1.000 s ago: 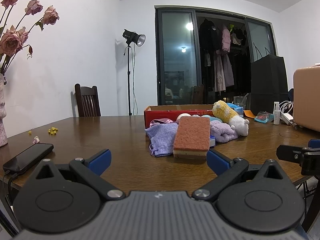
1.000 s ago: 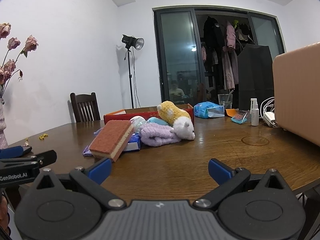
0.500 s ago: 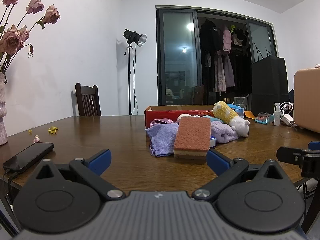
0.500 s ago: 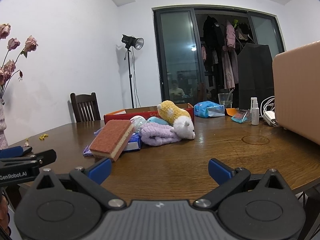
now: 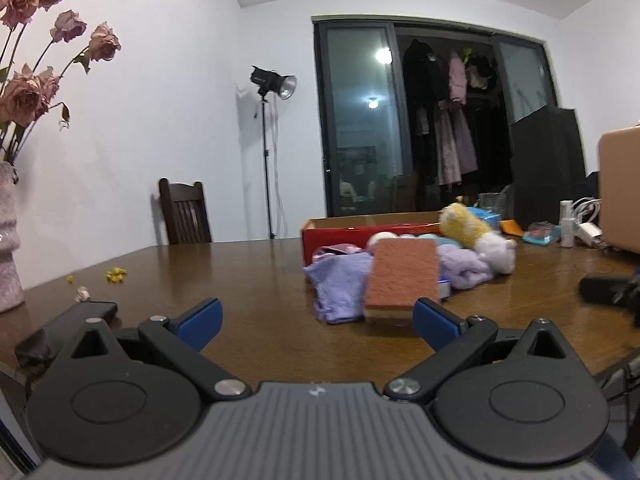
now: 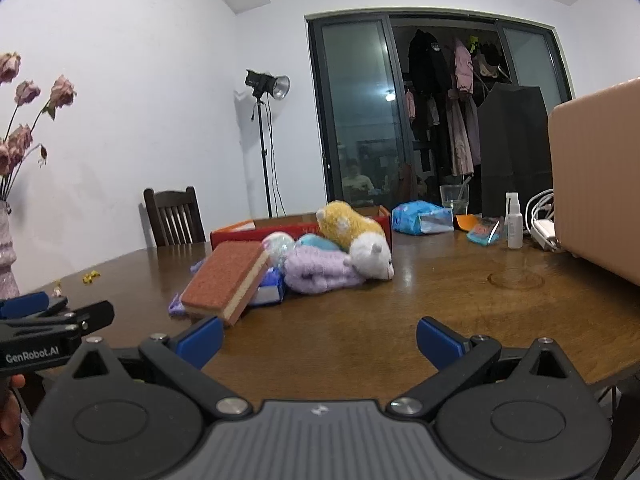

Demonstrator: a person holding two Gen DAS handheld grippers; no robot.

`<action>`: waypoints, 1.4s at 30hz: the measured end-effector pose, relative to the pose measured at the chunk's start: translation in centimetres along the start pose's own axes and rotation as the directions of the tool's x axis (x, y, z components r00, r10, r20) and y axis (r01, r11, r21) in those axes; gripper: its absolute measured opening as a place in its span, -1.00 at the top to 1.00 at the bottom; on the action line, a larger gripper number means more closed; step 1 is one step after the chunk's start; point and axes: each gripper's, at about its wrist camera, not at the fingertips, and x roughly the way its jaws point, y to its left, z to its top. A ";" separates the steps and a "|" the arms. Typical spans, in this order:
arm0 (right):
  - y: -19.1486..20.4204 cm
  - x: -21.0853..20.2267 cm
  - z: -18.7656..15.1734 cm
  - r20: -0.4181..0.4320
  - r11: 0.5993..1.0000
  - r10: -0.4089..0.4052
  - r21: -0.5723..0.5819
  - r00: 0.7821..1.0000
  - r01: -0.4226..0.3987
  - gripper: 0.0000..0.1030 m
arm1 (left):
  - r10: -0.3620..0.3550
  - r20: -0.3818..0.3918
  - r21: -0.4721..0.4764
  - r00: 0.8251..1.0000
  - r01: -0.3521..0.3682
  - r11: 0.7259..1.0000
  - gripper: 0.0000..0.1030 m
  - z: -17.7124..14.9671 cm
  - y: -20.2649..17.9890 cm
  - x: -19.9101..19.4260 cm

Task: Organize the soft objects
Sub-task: 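Grasp the orange-pink sponge with the right gripper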

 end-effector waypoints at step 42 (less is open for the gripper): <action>-4.3 8.4 4.2 -0.253 0.912 0.374 0.274 0.892 -0.305 0.48 | -0.560 -0.312 -0.570 0.767 0.320 0.757 -0.26 1.8 1.3 12.1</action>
